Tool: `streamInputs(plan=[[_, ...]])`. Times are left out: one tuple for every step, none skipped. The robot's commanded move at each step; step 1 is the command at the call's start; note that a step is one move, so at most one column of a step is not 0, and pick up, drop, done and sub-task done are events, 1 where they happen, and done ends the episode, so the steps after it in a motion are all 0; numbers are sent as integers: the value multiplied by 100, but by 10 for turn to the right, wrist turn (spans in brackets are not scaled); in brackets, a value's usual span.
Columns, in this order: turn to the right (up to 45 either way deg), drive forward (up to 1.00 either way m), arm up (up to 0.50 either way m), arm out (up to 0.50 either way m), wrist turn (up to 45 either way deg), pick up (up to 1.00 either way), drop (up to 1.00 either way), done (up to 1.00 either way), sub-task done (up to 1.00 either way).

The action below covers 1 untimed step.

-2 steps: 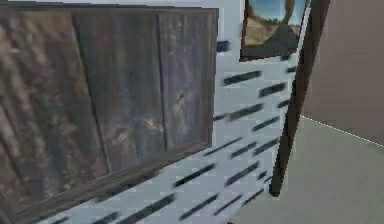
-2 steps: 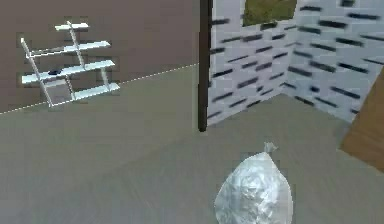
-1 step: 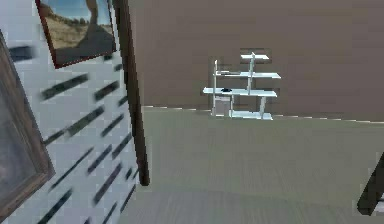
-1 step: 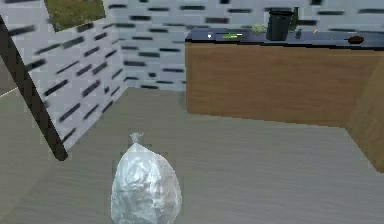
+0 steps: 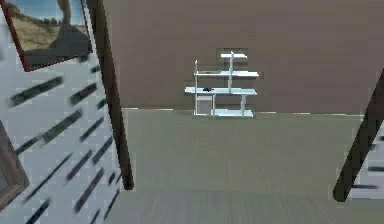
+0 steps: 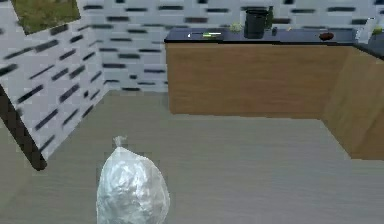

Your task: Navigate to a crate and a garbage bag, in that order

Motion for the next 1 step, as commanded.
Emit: streamInputs(plan=[[0, 90, 0, 0, 0, 0, 0, 0, 0]])
